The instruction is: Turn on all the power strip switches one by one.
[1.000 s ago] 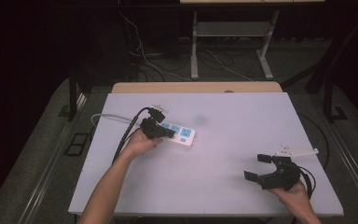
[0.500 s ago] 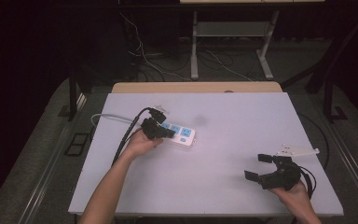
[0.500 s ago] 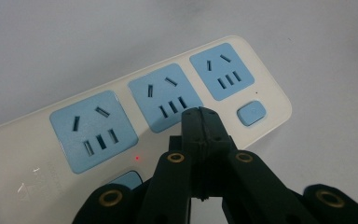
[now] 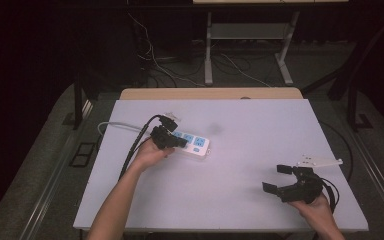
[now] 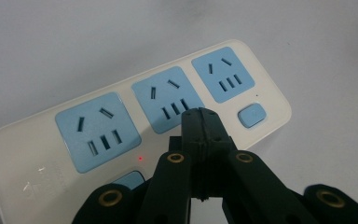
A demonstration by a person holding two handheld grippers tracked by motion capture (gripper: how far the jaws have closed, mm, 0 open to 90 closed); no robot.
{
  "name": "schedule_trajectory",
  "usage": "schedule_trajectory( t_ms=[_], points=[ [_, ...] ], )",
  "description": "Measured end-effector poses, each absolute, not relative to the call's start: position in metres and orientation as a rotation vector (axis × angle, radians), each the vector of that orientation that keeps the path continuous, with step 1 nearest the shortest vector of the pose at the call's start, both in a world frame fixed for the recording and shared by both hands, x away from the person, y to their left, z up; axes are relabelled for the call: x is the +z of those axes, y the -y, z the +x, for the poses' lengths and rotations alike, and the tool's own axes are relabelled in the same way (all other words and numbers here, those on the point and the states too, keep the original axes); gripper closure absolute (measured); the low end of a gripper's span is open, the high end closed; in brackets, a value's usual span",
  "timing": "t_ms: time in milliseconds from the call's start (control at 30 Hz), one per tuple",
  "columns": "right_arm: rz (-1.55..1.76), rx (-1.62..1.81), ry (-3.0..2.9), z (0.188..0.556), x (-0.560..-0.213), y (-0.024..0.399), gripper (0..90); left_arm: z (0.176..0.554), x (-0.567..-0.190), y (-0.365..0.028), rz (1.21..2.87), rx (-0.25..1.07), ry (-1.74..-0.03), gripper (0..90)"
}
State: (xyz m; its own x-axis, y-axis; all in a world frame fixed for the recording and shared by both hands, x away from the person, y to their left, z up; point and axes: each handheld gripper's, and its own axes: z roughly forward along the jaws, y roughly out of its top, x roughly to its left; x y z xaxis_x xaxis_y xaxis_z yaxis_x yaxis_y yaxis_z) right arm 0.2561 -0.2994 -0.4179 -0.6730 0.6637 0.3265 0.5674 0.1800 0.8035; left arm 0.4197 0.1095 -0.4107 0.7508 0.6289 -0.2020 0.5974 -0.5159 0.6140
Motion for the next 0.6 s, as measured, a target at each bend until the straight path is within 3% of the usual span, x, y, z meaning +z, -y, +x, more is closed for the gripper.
schedule_trajectory(
  t_ms=[600],
  points=[
    [1.225, 1.523, -2.335, 0.256, -0.418, 0.299, 0.3, 0.416, -0.389, -0.104, 2.241, 0.091, -0.856, 89.6]
  ],
)
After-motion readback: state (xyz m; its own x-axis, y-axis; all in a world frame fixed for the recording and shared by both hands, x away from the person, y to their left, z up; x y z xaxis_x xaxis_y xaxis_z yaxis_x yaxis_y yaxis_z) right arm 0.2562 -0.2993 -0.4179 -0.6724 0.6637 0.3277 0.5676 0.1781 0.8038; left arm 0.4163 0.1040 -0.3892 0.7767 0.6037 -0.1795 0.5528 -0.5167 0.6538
